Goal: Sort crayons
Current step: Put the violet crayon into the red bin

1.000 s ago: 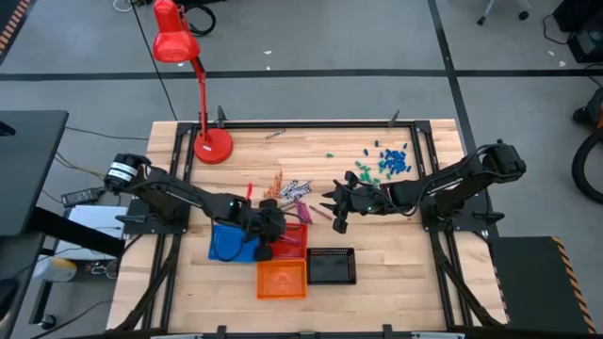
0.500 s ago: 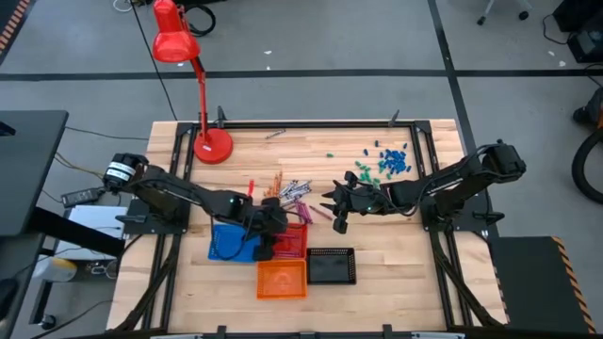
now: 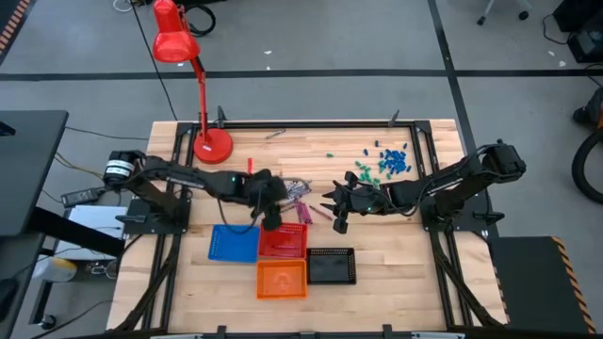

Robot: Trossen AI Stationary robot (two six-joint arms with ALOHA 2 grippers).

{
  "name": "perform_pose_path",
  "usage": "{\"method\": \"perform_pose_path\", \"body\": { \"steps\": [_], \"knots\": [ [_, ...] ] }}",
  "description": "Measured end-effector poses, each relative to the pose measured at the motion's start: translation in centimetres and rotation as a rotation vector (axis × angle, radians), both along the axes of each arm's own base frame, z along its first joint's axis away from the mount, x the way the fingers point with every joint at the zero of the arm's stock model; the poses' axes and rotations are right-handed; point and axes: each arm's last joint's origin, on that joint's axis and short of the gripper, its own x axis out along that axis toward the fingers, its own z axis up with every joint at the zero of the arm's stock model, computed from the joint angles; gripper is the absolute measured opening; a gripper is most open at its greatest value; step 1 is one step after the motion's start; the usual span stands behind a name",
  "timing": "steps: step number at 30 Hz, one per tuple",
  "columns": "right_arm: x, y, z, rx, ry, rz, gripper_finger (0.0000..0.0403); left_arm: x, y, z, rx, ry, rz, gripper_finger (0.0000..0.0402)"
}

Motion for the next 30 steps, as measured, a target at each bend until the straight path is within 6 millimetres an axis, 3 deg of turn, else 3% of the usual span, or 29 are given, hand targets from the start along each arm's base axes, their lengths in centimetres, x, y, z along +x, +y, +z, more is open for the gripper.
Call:
{"method": "perform_pose_path", "body": {
  "steps": [8,13,21,30],
  "knots": [
    [0.0,0.0,0.0,0.0,-0.001,0.0,0.0131,-1.7,4.5,-2.8,-0.058,-0.012,0.246,0.0141],
    [0.0,0.0,0.1,0.001,-0.009,-0.001,0.0131,-1.9,5.9,-3.1,-0.061,-0.044,0.298,0.0142],
    [0.1,0.0,0.1,0.002,-0.016,-0.001,0.0131,-0.9,6.5,-4.3,0.001,-0.077,0.302,0.0142],
    [-0.3,0.2,-1.2,0.037,0.111,0.059,0.0131,0.6,4.9,-3.5,0.053,-0.187,0.112,0.0142]
  ]
}}
